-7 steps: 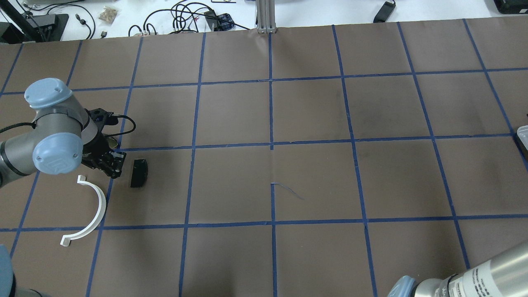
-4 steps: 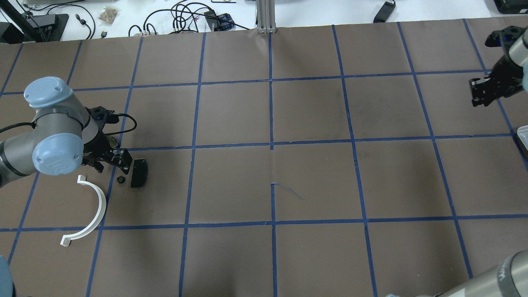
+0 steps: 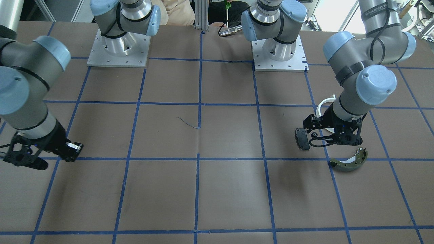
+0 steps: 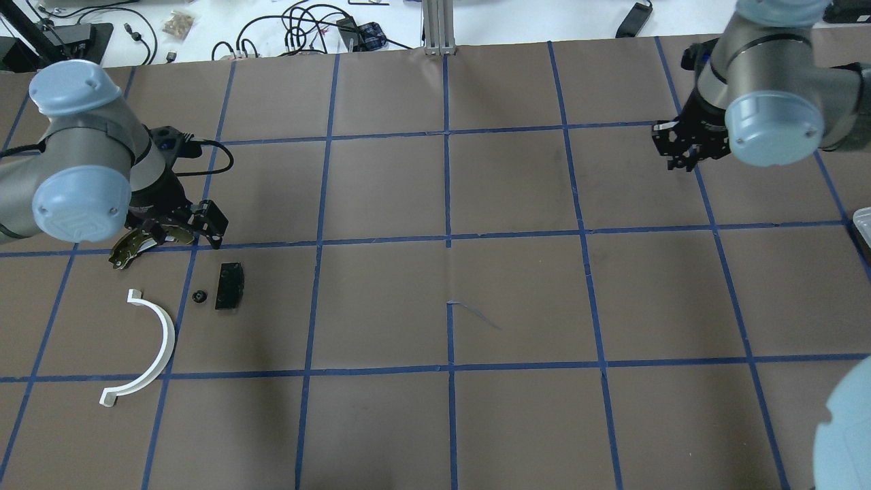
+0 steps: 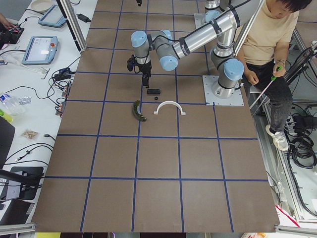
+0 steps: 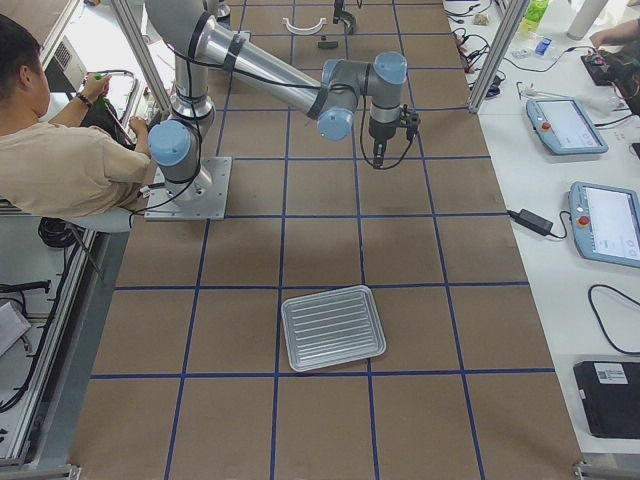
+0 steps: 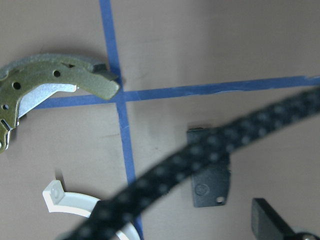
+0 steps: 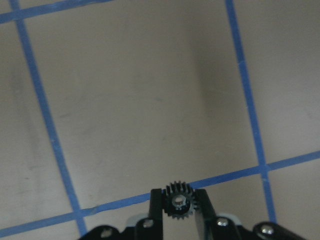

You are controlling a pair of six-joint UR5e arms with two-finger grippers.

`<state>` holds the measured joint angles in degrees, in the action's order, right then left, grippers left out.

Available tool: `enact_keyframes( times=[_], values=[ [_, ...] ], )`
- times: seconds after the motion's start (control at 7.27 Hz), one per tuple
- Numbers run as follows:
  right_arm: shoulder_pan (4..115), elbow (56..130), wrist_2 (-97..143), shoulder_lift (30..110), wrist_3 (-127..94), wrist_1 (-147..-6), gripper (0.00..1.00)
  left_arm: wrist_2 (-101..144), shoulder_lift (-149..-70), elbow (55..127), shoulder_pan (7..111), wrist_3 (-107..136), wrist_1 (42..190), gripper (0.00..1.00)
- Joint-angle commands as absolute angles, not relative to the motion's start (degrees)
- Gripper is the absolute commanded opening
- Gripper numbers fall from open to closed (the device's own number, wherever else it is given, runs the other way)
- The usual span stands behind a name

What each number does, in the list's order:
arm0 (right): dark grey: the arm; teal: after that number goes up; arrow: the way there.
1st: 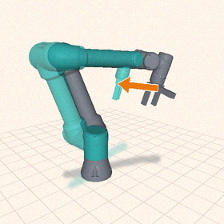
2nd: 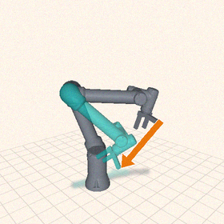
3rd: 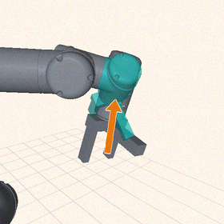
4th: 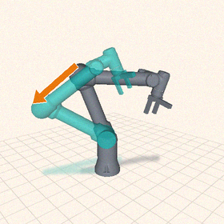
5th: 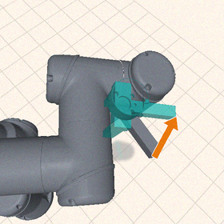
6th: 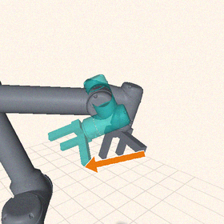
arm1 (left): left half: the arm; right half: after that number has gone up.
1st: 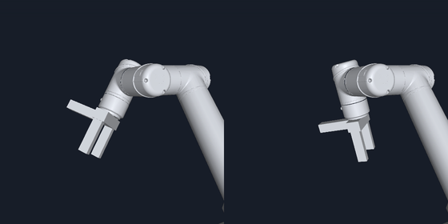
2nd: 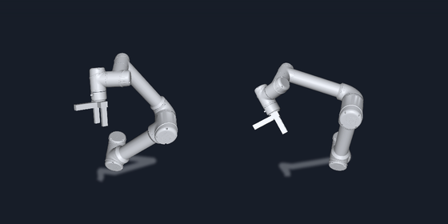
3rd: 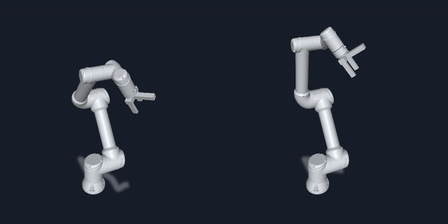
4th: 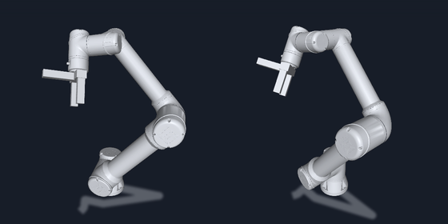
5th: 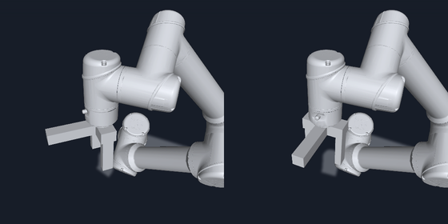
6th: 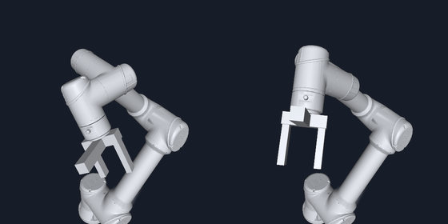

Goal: Place bearing gear from tray to pile

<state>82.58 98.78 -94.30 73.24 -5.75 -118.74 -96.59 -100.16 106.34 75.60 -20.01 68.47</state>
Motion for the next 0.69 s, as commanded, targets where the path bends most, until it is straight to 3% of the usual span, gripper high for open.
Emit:
enact_keyframes(
  times=[0.0,0.55],
  values=[
    [94.34,98.7,-93.78,72.6,-20.34,-119.17,0.03,-94.85,-96.87,101.01,77.69,-18.9,74.67,1.0],
    [104.48,99.05,-92.81,67.17,-28.46,-121.8,0.04,-92.72,-94.56,88.7,88.29,-4.97,90.78,1.0]
  ],
)
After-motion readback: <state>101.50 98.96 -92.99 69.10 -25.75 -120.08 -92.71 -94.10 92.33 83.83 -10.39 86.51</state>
